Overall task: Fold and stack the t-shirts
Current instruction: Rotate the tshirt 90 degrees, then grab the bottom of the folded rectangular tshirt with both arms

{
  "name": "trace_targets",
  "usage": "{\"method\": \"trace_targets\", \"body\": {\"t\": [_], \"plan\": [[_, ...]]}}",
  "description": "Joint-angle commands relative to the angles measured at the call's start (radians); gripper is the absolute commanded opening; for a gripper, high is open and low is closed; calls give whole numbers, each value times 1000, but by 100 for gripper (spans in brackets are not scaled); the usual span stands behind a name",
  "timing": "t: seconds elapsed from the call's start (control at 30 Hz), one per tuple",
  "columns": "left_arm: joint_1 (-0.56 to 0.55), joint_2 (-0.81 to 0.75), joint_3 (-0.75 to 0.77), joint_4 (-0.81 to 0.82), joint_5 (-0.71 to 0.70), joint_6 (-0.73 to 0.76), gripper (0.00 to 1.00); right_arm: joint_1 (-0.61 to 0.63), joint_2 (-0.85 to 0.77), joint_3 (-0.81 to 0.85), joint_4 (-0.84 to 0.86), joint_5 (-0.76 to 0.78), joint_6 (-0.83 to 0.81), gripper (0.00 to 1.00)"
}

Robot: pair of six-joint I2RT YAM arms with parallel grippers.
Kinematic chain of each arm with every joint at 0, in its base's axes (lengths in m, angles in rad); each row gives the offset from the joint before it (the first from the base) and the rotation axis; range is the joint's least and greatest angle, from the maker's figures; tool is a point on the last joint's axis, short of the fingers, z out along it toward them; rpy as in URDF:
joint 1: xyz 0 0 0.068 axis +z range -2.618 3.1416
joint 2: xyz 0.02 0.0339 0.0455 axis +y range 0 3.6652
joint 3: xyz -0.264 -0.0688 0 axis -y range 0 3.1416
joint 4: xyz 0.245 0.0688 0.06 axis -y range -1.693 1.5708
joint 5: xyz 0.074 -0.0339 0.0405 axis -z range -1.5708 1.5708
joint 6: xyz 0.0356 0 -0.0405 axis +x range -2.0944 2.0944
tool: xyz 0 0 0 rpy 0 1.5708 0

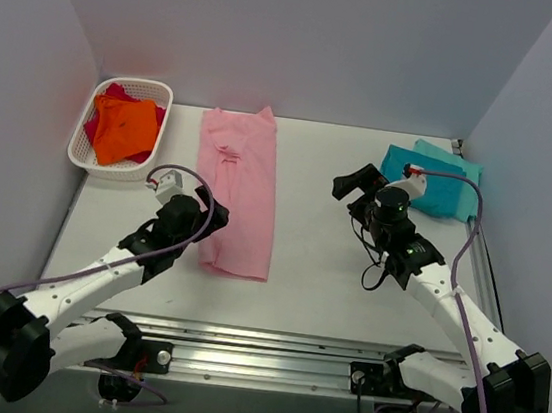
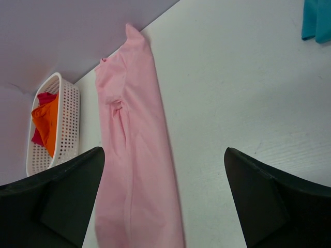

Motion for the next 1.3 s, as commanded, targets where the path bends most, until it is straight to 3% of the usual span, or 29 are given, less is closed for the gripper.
{"method": "trace_targets", "body": {"t": [0.0,0.13,0.3,0.5,0.7,1.13,1.23,1.27], "plan": [[4,-118,-43,-183,-99,20,94,42,6,5,19,23,8,96],[-1,-203,-54,-302,-96,15,94,115,13,-2,-10,37,4,96],[-10,-302,-90,-455,-101,0,94,206,-7,-134,17,12,48,96],[-21,-312,-155,-500,-61,-26,94,333,35,-311,162,4,125,93],[-82,-290,-181,-546,-64,-72,95,422,148,-361,315,-19,165,86],[-163,-273,-218,-488,-98,-172,95,554,415,-274,452,-14,211,82],[-170,-229,-221,-433,-103,-186,96,557,463,-266,487,-34,212,78],[-173,-197,-218,-416,-106,-189,96,557,484,-262,493,-39,212,71]]}}
